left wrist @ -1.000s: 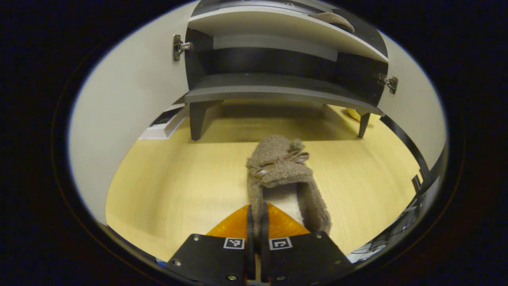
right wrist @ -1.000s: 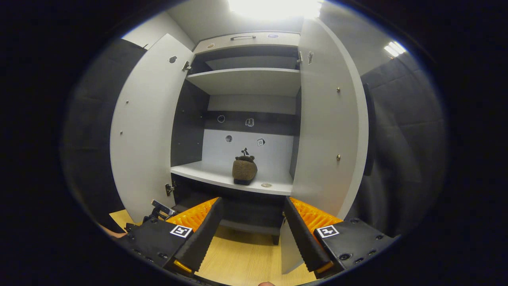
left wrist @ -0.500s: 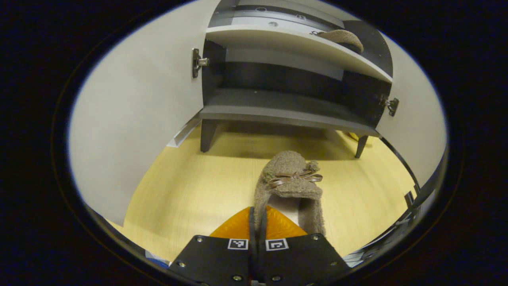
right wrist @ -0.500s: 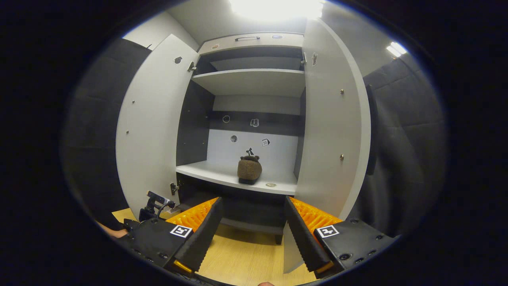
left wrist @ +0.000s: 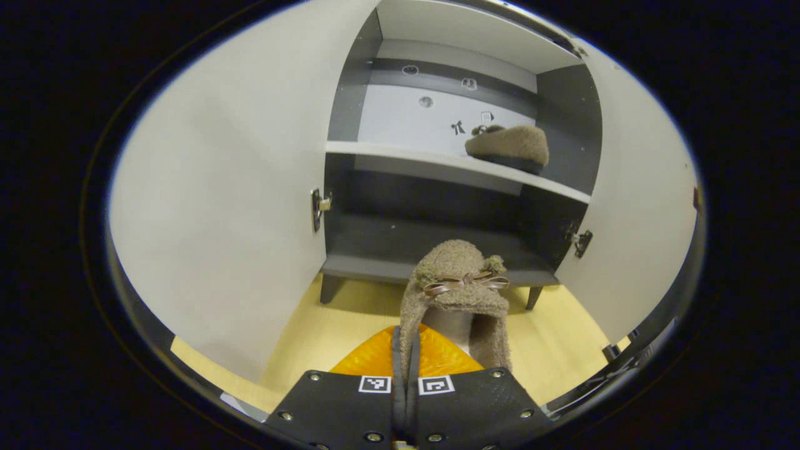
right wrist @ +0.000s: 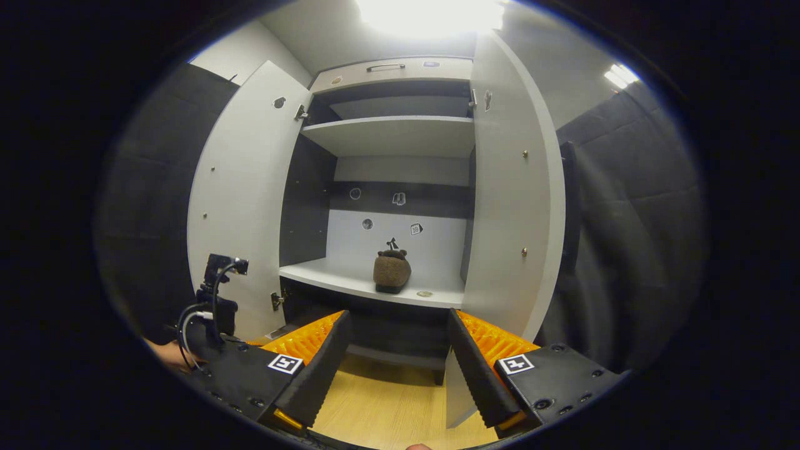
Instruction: Grab one shoe with the right hand and put it into the shoe cabinet, grab the other shoe with the left hand and put it into the shoe cabinet; then close the right door with the right hand and the left door with the left hand.
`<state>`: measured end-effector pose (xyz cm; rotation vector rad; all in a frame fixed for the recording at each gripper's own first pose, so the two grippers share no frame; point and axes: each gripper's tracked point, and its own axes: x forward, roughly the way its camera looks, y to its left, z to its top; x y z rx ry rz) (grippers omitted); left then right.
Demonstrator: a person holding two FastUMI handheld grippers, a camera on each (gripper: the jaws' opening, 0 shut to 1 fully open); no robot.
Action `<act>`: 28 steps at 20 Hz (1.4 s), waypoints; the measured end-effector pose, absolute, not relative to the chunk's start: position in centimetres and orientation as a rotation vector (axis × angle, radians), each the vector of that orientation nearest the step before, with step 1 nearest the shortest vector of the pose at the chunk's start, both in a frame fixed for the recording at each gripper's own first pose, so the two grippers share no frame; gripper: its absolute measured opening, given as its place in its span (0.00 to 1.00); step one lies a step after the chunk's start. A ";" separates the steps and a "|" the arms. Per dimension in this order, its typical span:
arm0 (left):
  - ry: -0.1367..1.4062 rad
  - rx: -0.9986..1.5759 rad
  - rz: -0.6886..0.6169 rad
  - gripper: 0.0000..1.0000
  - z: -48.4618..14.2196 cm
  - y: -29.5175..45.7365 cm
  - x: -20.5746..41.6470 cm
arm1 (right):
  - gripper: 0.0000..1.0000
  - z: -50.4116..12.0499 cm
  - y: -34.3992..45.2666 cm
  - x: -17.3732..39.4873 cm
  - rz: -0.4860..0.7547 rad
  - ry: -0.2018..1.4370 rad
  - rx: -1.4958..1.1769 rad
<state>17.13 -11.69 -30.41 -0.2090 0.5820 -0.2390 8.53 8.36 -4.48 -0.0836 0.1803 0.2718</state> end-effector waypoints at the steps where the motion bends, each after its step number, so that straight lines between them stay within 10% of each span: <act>1: 0.553 -0.214 -0.239 0.01 -29.6 -11.5 17.3 | 0.97 -4.4 8.3 8.4 0.271 0.179 -0.082; 16: 0.276 -0.290 -0.196 0.01 -24.1 -10.1 19.3 | 0.98 -4.9 8.6 7.6 0.285 0.175 -0.089; 28: 0.301 -0.284 -0.132 0.01 -22.4 -10.5 33.6 | 0.98 -6.5 7.9 9.1 0.271 0.200 -0.073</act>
